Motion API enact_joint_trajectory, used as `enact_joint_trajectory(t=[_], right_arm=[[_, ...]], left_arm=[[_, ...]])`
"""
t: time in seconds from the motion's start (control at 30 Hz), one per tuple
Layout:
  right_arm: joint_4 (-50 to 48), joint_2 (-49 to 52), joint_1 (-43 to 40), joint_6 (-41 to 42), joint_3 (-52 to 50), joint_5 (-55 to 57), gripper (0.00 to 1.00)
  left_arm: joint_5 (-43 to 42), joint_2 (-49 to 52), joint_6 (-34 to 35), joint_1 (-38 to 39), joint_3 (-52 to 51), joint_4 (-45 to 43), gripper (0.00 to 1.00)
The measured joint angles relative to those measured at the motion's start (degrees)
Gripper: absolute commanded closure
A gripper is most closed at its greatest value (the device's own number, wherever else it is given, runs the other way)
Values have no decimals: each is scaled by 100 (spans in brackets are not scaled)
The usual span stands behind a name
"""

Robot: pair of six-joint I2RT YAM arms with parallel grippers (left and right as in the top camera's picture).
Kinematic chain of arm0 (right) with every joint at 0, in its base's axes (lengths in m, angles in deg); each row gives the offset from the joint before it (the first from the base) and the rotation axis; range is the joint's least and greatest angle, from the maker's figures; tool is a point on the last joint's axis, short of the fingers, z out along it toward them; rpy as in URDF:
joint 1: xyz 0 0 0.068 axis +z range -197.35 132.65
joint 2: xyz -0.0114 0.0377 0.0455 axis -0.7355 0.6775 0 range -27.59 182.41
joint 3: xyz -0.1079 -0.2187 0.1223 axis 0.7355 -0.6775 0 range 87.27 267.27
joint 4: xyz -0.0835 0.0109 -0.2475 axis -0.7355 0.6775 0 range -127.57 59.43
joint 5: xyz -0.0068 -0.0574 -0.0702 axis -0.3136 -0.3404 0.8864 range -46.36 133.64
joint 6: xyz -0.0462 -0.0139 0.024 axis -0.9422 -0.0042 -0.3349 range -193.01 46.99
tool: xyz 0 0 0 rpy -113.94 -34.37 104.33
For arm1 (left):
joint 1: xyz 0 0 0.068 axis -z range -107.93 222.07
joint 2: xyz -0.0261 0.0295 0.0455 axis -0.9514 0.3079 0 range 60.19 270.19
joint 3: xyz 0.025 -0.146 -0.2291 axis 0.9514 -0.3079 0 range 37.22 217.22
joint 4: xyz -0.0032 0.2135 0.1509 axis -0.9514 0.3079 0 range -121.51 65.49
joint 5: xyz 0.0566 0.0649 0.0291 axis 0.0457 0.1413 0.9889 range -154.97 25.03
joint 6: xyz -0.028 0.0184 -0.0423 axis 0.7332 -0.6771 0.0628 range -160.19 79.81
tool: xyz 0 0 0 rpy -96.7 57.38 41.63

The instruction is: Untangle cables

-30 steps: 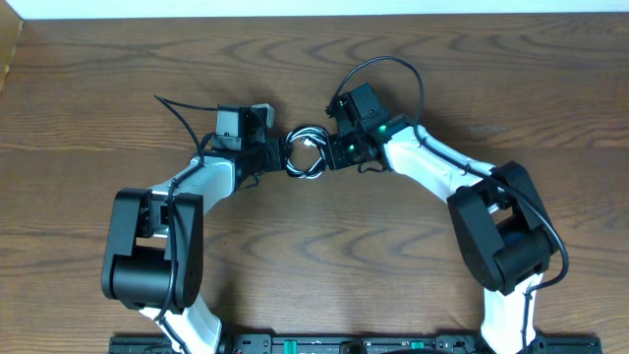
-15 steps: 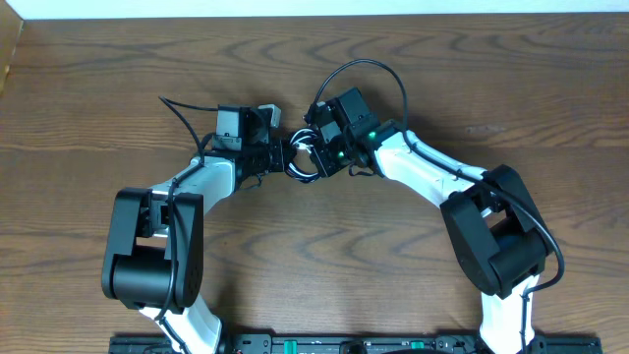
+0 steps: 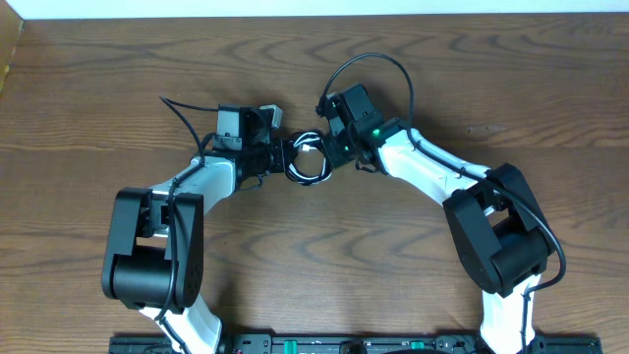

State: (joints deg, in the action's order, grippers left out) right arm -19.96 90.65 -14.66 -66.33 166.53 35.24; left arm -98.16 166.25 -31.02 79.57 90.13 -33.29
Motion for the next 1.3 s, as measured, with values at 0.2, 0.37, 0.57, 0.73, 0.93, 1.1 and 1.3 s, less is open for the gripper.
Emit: enact_joint_trajectory(t=[0.2, 0.37, 0.57, 0.73, 0.93, 1.1, 1.3], right_arm=[[-247, 0, 0, 0, 0, 227, 99], [-326, 22, 0, 2, 0, 295, 99], [-717, 238, -2, -15, 0, 376, 77], [-953, 291, -20, -31, -2, 483, 59], [-763, 254, -44, -153, 0, 457, 55], [-400, -199, -52, -236, -2, -17, 67], [289, -656, 2, -168, 55, -407, 72]], left_arm=[[-562, 0, 0, -13, 0, 2, 93], [-911, 0, 0, -13, 0, 35, 92], [-1045, 0, -2, -13, 0, 46, 93], [-1071, 0, -2, -13, 0, 48, 93], [-1152, 0, -2, -13, 0, 74, 93], [-1169, 0, -2, -11, 0, 48, 92], [-1161, 0, -2, -57, 0, 46, 92]])
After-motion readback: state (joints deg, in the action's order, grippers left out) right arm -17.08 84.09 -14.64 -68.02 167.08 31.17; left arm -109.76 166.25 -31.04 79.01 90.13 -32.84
